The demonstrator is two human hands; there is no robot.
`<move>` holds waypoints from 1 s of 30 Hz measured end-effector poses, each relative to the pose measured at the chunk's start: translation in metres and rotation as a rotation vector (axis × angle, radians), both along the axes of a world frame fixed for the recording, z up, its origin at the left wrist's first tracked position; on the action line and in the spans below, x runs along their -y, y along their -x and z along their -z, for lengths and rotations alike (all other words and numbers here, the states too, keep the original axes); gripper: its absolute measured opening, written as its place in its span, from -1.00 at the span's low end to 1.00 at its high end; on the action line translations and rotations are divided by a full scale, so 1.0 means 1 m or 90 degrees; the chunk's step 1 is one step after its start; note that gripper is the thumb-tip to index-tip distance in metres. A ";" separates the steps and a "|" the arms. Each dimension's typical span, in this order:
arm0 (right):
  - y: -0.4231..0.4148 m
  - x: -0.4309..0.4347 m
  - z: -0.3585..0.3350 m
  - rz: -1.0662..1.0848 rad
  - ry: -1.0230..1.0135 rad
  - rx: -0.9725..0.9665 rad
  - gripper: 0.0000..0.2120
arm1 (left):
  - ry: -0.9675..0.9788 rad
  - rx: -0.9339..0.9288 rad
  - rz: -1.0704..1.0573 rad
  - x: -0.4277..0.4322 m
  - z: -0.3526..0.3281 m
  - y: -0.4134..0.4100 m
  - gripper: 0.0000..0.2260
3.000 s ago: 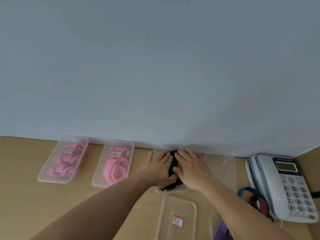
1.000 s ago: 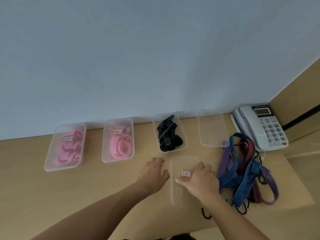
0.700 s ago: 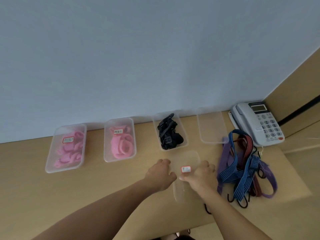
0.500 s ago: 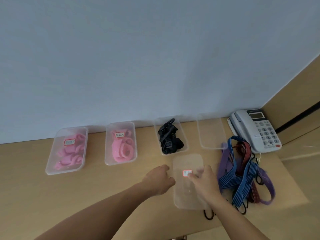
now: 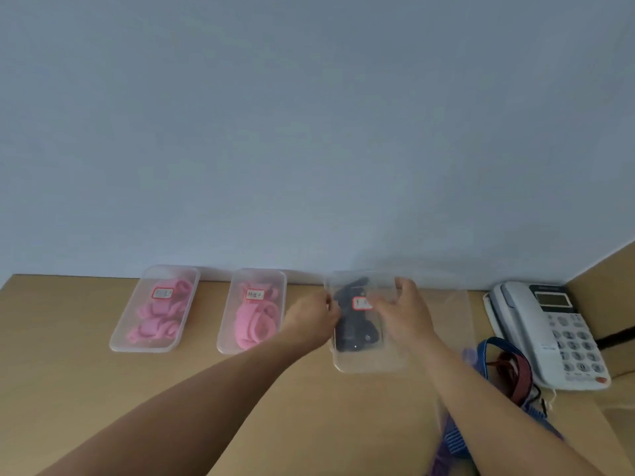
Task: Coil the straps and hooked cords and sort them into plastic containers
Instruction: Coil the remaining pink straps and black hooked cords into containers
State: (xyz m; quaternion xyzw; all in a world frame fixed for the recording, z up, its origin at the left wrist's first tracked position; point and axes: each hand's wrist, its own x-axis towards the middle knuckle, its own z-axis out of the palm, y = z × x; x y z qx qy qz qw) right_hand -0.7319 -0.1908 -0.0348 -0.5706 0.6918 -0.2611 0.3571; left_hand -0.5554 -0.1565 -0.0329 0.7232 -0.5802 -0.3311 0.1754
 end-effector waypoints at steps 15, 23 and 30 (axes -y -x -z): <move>-0.006 0.036 0.058 -0.119 0.071 -0.303 -0.47 | -0.045 0.039 -0.127 0.019 0.042 0.020 -0.76; 0.000 0.035 0.066 -0.129 0.029 -0.192 -0.42 | -0.016 0.090 -0.136 0.015 0.053 0.030 -0.71; -0.002 0.031 0.067 -0.120 0.024 -0.198 -0.42 | 0.068 0.388 0.171 0.020 0.056 0.042 -0.43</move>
